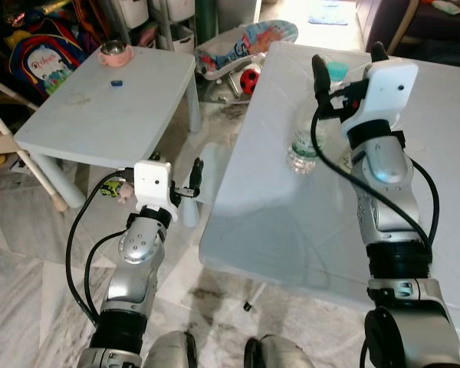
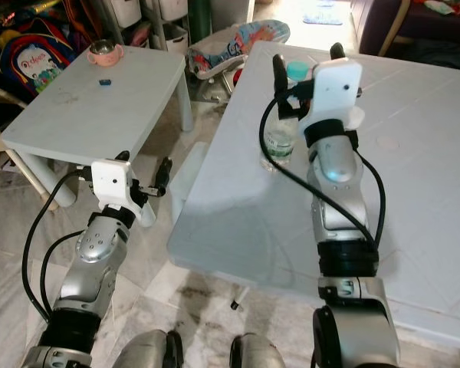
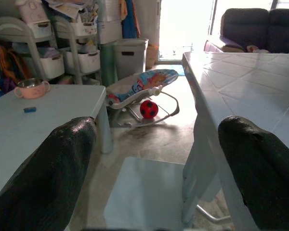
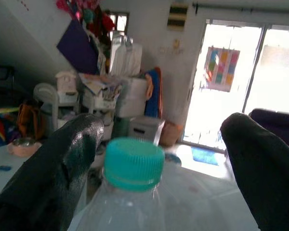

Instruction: Restocking fridge

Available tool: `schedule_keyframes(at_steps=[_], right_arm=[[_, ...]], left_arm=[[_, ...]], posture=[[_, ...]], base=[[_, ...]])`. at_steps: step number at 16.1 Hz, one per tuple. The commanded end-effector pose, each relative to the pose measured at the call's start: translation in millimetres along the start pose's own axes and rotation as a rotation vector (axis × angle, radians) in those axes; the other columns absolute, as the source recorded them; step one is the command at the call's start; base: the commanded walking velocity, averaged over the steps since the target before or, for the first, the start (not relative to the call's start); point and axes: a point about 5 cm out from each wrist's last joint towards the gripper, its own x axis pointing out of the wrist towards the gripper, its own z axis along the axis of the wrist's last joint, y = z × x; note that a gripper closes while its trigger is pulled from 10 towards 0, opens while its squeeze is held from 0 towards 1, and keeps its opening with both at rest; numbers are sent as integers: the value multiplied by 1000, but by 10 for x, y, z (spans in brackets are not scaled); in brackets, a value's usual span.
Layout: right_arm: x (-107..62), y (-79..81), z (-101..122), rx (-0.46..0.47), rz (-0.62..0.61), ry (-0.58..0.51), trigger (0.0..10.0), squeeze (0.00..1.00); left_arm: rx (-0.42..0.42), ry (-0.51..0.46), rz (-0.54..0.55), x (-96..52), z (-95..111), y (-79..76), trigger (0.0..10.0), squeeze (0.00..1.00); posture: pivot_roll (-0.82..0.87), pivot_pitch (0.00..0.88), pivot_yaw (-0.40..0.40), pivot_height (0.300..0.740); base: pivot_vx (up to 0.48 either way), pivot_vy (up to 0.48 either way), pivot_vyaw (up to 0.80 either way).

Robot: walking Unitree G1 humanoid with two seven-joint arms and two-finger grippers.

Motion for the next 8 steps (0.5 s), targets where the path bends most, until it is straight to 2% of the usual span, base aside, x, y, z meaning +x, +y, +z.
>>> schedule_keyframes(at_steps=[1,2,3,4,8], right_arm=[[23,3,-26,42,2,27,4471,0],[25,7,-34,50,3,32,4471,0],[27,21,-63,60,9,52,314,0],[26,24,-74,58,12,59,549,0],[41,23,-81,58,25,68,0,0]], left_arm=[[4,-6,-11,5,23,-7,10000,0],[4,-6,-11,4,23,-7,10000,0],[4,-5,-12,5,23,-8,10000,0],[4,-4,-14,5,21,-12,10000,0],[5,-2,-16,11,18,-16,10000,0]], posture=[[-12,101,13,740],[-12,101,13,740],[-12,103,14,740],[-12,103,16,740],[-13,102,14,740]], base=[[0,0,0],[0,0,0],[0,0,0],[0,0,0],[0,0,0]])
